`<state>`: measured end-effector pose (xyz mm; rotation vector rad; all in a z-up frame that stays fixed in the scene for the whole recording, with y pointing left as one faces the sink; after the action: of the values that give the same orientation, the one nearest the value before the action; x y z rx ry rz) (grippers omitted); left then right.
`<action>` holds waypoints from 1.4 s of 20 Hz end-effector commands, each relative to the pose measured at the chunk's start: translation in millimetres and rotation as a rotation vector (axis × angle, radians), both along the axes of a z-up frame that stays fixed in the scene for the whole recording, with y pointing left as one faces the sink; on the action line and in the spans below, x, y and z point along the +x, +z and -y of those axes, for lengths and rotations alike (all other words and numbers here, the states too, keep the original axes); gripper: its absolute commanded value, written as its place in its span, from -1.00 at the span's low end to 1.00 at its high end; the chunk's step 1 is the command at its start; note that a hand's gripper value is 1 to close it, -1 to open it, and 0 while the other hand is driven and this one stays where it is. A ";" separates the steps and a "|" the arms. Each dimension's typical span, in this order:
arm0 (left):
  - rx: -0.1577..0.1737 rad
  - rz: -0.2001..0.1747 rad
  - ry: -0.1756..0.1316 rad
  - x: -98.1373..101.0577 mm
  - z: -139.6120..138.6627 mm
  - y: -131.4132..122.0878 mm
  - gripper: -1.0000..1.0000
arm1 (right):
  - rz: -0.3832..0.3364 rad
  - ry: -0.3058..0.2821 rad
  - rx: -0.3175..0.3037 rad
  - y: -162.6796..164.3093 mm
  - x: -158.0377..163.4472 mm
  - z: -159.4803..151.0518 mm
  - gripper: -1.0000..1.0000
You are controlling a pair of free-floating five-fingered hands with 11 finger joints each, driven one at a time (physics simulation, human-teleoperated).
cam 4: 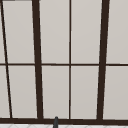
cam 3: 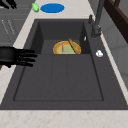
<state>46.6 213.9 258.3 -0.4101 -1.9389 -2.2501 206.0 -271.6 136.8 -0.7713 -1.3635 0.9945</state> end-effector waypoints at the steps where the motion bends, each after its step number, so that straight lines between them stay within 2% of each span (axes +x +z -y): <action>1: 0.000 0.000 0.000 0.0 0.0 0.0 0.00 | 0.005 -0.047 -0.057 -3.3 -25.1 0.0 -1.00; 6: 0.000 0.000 0.000 0.0 0.0 0.0 0.00 | 0.047 -0.077 -0.116 -20.8 -57.9 -1.6 -1.00; 9: 0.000 0.000 0.000 0.0 0.0 0.0 0.00 | 0.069 -0.086 -0.121 -33.1 -78.7 -3.0 -1.00; 12: 0.000 0.000 0.000 0.0 0.0 0.0 0.00 | 0.095 -0.082 -0.113 -46.6 -94.9 -12.4 -1.00; 16: 0.000 0.000 0.000 0.0 0.0 0.0 0.00 | 0.068 -0.060 -0.049 -42.7 -91.4 -7.4 -1.00; 17: 0.000 0.000 0.000 0.0 0.0 0.0 0.00 | 0.057 -0.056 -0.050 -41.9 -92.8 -7.9 -1.00; 18: 0.000 0.000 0.000 0.7 0.0 0.0 -1.00 | 0.049 -0.053 -0.050 -45.5 -93.4 -8.2 0.00; 19: -0.007 -0.017 0.009 9.6 0.4 0.0 -1.00 | 0.051 -0.050 -0.060 -45.5 -93.9 -8.2 0.00; 22: -0.002 -0.054 0.001 32.2 0.4 -0.1 -1.00 | -0.009 -0.027 -0.059 -44.3 -96.5 -8.0 0.00; 23: 0.000 -0.086 0.003 39.1 1.6 -0.1 -1.00 | -0.029 -0.019 -0.061 -44.2 -97.4 -7.7 0.00; 25: -0.004 -0.116 0.003 50.1 3.4 -0.6 -1.00 | -0.064 -0.006 -0.064 -44.3 -99.2 -7.2 0.00; 28: 0.003 -0.110 0.003 73.5 5.7 -1.3 -1.00 | -0.105 0.010 -0.068 -44.7 -101.5 -6.5 0.00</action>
<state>100.2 211.2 257.9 -0.4637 -1.9069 -2.2168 103.8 -265.2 91.9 -0.7451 -1.2413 1.0861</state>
